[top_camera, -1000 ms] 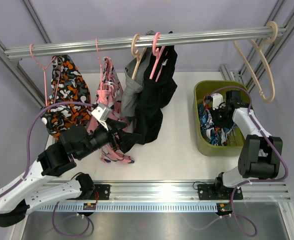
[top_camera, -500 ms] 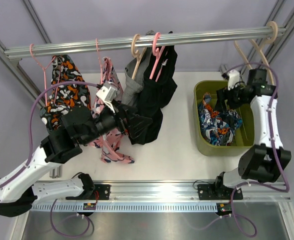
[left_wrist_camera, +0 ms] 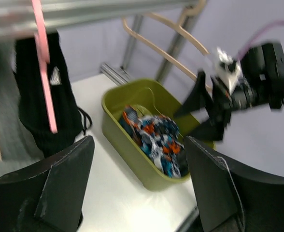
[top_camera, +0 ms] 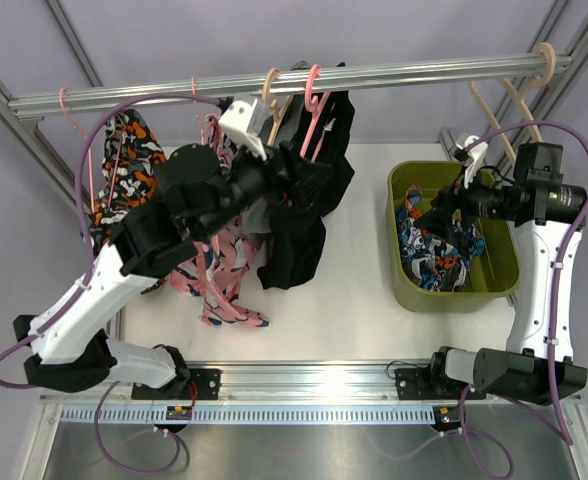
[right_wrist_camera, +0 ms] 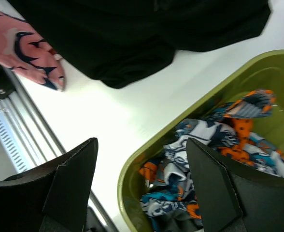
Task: Remove the shorts from the hanger
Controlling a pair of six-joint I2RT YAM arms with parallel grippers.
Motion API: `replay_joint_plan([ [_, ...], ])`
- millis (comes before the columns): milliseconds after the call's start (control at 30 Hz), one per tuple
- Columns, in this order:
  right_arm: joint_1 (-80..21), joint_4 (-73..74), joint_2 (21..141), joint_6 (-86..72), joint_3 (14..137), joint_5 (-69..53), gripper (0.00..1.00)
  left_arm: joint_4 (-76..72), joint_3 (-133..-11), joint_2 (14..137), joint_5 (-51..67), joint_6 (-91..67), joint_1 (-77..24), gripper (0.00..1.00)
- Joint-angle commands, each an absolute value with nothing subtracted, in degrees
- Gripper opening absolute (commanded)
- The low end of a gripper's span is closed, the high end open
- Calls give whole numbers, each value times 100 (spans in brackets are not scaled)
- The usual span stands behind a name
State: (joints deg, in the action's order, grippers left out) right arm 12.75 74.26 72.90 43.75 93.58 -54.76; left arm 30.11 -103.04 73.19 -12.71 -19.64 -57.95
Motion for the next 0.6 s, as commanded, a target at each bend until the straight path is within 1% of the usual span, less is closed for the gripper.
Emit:
replay_joint_plan([
  [0, 1266, 7340, 6997, 4264, 9106, -6231, 81, 3392, -11310, 7944, -2179, -1486, -5792, 78],
  [67, 1266, 7207, 6865, 4201, 8992, -6284, 80, 3647, -11635, 8357, -2276, -1398, -5652, 76],
  [100, 1266, 7094, 6838, 4097, 8956, -6302, 80, 3726, -11889, 8480, -2233, -1406, -5573, 73],
  [200, 1266, 6944, 6689, 3938, 8790, -6363, 80, 3823, -12050, 8780, -1943, -1468, -5230, 65],
  [567, 1266, 6425, 6469, 3613, 8244, -6451, 80, 3823, -12331, 9413, -1679, -1152, -4737, 61],
])
